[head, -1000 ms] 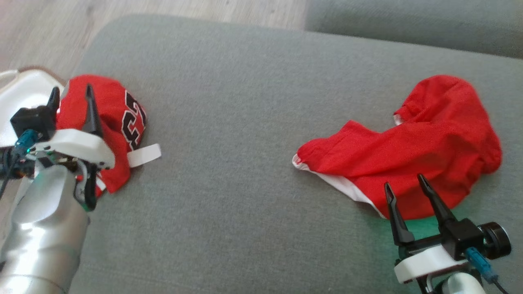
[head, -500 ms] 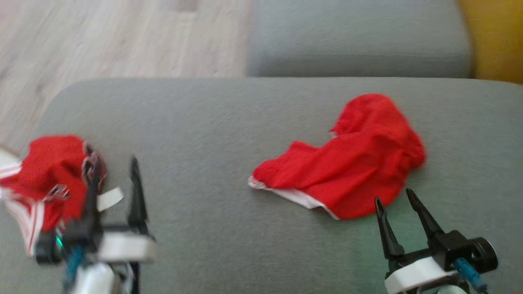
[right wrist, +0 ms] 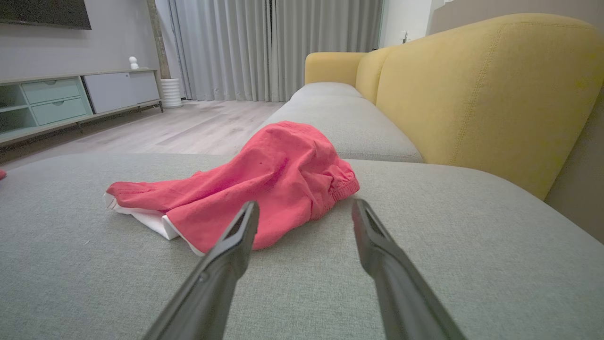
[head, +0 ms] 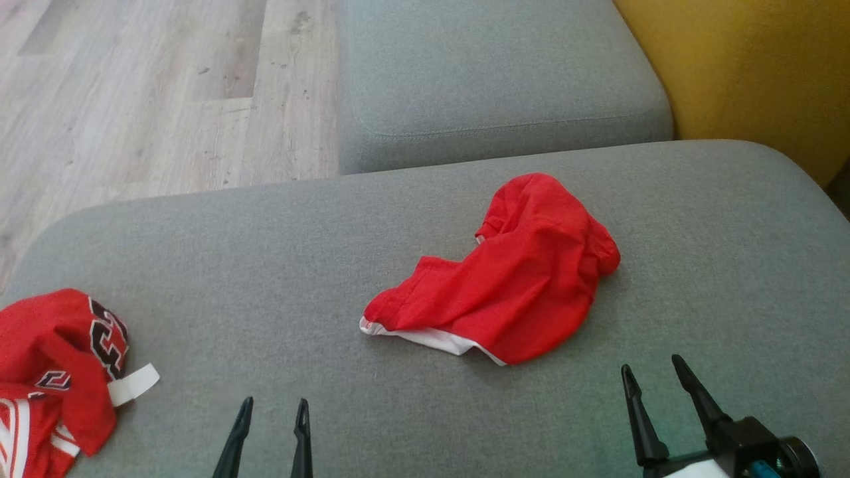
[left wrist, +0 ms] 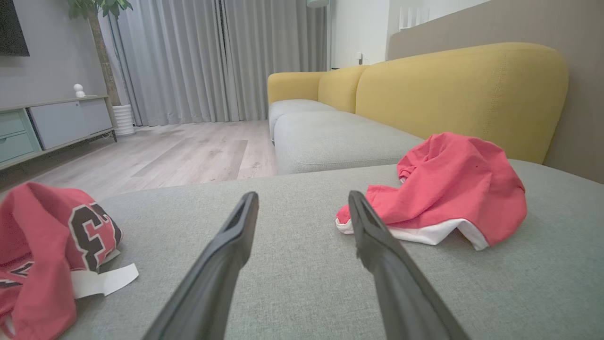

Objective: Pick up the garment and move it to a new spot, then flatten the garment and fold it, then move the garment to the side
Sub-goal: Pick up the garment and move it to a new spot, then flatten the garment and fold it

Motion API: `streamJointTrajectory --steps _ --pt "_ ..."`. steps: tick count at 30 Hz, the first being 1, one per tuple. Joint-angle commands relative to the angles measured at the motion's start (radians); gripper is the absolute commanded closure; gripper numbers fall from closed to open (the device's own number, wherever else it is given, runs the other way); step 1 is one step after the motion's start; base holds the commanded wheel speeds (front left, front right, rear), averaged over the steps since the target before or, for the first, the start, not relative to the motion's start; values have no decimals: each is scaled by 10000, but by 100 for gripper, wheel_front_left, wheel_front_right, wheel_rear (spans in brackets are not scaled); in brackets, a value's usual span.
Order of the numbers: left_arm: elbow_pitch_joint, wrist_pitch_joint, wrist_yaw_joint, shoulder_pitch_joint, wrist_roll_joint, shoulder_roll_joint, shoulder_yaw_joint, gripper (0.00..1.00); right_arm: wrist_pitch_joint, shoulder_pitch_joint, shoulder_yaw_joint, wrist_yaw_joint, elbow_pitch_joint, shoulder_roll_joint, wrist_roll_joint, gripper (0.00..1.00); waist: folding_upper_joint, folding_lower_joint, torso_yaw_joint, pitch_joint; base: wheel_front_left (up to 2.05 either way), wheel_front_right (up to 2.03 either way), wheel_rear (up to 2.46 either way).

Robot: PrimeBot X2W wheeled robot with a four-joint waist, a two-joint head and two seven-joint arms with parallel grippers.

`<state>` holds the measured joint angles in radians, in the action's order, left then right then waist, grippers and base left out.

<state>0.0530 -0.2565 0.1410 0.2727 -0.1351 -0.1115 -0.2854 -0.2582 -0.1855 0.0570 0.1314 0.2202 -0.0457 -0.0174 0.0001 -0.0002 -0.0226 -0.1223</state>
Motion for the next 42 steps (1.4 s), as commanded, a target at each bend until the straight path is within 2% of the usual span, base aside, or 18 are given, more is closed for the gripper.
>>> streamJointTrajectory --steps 1,14,29,42 --pt "-288 -52 32 -492 152 128 414 0 -36 317 192 -7 -302 -46 32 0 -1 2 -20 -10 0 0 0" --pt "-283 -53 -161 -525 347 498 888 0 -36 375 473 -7 -223 -46 154 0 -1 2 146 24 0 0 0" --pt "-138 -53 -209 -543 354 603 960 0 -36 441 517 -7 -210 -45 151 0 -1 2 247 42 0 0 0" --pt "-19 -53 -164 -674 237 611 661 0 -36 618 579 -7 -250 -45 126 0 -1 2 -277 278 0 0 0"
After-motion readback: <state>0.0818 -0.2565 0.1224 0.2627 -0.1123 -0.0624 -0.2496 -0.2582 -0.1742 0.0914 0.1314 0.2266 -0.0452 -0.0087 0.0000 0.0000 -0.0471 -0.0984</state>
